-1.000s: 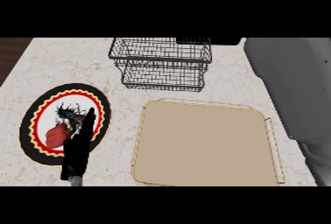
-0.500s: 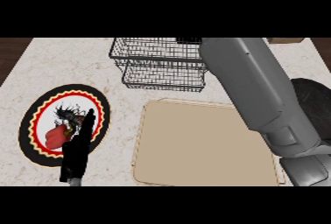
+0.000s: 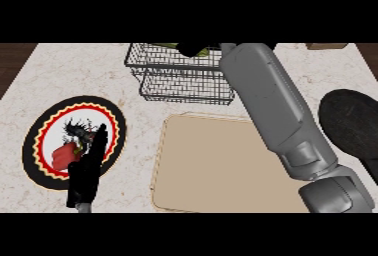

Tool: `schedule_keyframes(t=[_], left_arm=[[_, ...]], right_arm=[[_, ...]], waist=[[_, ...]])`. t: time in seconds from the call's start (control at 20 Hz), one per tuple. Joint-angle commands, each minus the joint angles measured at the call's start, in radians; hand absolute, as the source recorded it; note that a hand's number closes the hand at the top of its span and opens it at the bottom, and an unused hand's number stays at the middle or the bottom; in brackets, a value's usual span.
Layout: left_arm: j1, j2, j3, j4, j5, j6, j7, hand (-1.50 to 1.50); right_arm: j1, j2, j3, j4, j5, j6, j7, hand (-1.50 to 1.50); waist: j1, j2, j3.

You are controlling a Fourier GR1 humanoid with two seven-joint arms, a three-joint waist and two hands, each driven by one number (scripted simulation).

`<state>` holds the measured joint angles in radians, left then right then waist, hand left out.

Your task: Pick the squash from the tray and place it in the tiered basket

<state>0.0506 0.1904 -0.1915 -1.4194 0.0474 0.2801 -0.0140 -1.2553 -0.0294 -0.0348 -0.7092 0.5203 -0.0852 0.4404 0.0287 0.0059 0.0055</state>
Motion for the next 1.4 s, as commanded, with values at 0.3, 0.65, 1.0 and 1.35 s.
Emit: schedule_keyframes(t=[0.3,0.65,1.0,1.35], left_arm=[[0.001,-0.002,0.022,0.054,0.006,-0.015,0.028,0.00],[0.068,-0.003,0.013,0.011,0.000,-0.014,-0.003,0.00],[0.038,-0.012,0.028,0.017,-0.010,0.009,0.050,0.00],[0.033,-0.015,0.034,0.013,-0.020,0.008,0.038,0.00]], right_arm=[[0.003,0.029,-0.168,0.019,-0.222,-0.150,-0.175,-1.50],[0.034,-0.116,-0.257,-0.044,-0.151,-0.348,-0.182,-1.50],[0.153,-0.353,-0.363,-0.175,-0.256,-0.170,-0.079,-1.50],[0.384,-0.580,-0.487,-0.293,-0.425,0.132,-0.105,-1.50]], waist=[[-0.007,0.000,-0.006],[-0.023,-0.005,-0.006],[-0.055,-0.012,-0.005],[-0.058,-0.010,-0.005]])
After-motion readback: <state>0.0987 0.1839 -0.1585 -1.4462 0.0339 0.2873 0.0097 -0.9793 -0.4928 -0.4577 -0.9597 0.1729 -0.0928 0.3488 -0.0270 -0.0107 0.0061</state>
